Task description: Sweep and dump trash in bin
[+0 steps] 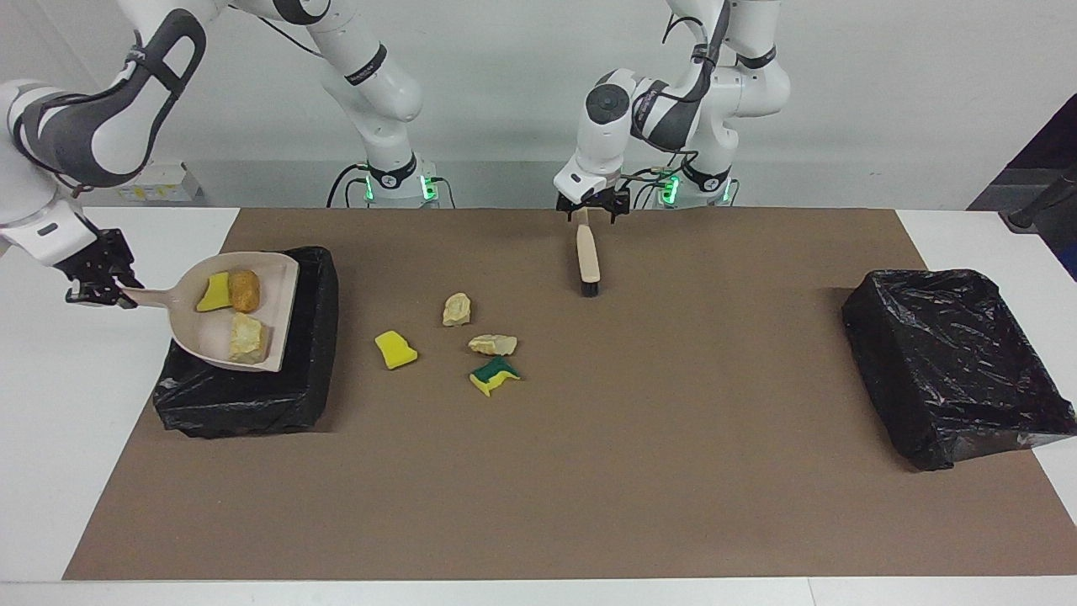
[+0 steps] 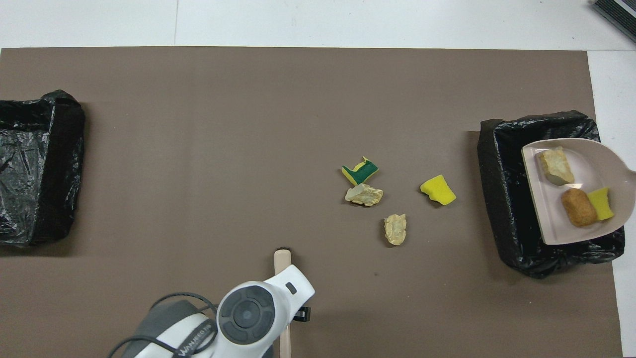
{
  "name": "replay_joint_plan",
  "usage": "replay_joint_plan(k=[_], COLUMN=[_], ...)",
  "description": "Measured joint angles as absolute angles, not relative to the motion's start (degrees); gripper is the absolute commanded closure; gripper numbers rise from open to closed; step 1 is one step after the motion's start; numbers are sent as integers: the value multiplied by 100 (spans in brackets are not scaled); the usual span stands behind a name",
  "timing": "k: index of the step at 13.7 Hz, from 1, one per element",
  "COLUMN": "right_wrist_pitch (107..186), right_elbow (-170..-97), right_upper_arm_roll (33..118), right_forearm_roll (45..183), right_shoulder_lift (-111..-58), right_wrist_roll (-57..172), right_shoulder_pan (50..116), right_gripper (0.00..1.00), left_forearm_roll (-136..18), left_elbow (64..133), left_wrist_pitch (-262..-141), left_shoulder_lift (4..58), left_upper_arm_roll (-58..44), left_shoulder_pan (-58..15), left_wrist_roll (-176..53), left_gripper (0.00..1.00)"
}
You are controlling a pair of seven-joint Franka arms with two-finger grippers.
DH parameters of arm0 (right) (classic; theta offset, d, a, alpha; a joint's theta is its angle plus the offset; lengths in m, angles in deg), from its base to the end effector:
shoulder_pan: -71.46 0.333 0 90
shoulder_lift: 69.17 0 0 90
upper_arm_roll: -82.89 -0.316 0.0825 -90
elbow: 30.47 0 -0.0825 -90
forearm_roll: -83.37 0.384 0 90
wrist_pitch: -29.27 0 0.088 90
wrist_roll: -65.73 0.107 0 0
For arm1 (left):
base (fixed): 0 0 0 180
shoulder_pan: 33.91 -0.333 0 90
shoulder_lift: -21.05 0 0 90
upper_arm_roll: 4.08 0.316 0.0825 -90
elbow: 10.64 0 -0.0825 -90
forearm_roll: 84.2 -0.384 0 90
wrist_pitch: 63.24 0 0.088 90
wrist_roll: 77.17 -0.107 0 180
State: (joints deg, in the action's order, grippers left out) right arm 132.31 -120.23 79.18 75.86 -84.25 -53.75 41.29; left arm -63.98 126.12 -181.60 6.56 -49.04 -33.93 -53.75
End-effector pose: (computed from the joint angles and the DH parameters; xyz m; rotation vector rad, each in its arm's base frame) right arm 0.5652 -0.2982 0.4892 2.1227 2.3050 -0.1796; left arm 0.3099 -0.3361 0.3776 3.0873 -0.2457 -0.2605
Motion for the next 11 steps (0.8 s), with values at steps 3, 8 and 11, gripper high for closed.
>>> replay_joint_plan(k=[3, 8, 11], right_wrist_pitch=[13235, 13102, 13079], right_elbow=[-12010, -11926, -11882], right_upper_arm_roll=[7856, 7825, 7825], right_forearm_roll=[6213, 4561, 3885], right_shoulder_lift=[-8426, -8379, -8213], right_wrist_roll=[-4941, -4468, -4455], right_shoulder_pan=[4409, 5133, 5173], right_gripper=[100, 100, 100], left_forearm_roll=[-6826, -7935, -8313], left_elbow=[12023, 10427, 9232], left_wrist_pitch=[-17961, -16734, -15990], left_shoulder_lift=[661, 841, 1039], left_upper_arm_roll=[-3904, -1811, -1234], left_shoulder_pan=[-3419, -2777, -2751], left_wrist_roll=[-6237, -7136, -7663], left_gripper=[0, 0, 0])
